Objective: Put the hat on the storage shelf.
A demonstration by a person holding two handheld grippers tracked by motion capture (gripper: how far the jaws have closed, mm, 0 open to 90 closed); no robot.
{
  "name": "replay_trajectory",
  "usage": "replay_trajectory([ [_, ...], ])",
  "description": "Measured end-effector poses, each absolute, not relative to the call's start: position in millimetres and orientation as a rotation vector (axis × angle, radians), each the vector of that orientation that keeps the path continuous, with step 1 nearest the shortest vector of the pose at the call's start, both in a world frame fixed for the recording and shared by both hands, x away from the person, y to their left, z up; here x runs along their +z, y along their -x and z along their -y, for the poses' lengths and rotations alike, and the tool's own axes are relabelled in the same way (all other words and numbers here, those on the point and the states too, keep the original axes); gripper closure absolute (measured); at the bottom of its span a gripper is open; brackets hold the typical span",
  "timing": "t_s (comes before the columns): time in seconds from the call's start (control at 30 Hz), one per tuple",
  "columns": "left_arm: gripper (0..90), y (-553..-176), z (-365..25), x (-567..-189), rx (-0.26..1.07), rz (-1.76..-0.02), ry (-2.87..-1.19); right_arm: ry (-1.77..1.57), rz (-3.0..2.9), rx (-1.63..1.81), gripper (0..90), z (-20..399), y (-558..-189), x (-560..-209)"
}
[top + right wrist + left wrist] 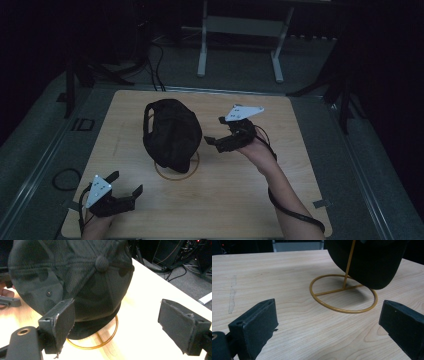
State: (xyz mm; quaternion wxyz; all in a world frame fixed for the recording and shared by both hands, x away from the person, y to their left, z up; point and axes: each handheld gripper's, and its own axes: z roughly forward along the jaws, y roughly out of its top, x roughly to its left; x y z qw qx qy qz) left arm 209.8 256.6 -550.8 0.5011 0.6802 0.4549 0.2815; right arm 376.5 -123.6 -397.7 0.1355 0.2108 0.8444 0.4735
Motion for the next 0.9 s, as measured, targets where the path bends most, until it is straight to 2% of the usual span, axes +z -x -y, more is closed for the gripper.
replay_trajectory([
  [0.9,2.3,-209.3,-257.3,-551.2,0.673,-1.099,-1.643,-0.670,-2.505,1.328,14.4,140.8,-373.4,-462.8],
])
